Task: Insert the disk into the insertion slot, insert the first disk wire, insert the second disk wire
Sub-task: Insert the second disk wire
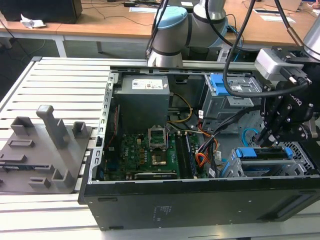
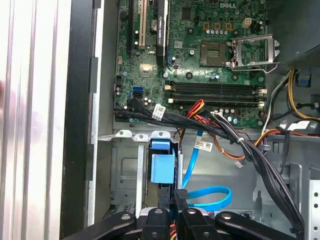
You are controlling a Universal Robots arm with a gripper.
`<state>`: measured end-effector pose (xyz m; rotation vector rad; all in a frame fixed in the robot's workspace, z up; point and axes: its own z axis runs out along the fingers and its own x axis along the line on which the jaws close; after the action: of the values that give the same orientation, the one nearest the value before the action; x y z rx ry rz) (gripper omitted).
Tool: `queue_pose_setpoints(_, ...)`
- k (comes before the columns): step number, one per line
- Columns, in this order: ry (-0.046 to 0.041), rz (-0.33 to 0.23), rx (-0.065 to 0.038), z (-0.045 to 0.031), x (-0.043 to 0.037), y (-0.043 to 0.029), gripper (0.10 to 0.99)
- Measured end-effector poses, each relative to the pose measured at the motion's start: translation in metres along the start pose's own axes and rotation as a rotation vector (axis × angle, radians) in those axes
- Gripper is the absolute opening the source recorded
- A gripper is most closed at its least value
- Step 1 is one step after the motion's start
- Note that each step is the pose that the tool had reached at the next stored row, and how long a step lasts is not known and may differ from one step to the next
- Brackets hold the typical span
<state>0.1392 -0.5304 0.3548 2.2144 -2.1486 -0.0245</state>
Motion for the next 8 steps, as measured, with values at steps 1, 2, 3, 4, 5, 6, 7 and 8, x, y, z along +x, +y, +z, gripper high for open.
queue_pose_setpoints(1,0.0,0.0,0.0,0.0016,0.0,-0.0015,0.161)
queue_pose_setpoints(2,0.0,0.0,0.0,0.0037,0.0,-0.0038,0.161)
queue_pose_setpoints(3,0.0,0.0,0.0,0.0045,0.0,-0.0046,0.161)
queue_pose_setpoints(4,-0.0001,0.0,0.0,0.0054,0.0,-0.0052,0.161)
queue_pose_setpoints(5,0.0,0.0,0.0,0.0062,0.0,-0.0053,0.161)
queue_pose_setpoints(6,0.0,0.0,0.0,0.0071,0.0,-0.0054,0.161)
queue_pose_setpoints(7,0.0,0.0,0.0,0.0087,-0.0001,-0.0059,0.161)
queue_pose_setpoints(8,-0.0002,0.0,0.0,0.0094,-0.0001,-0.0061,0.161)
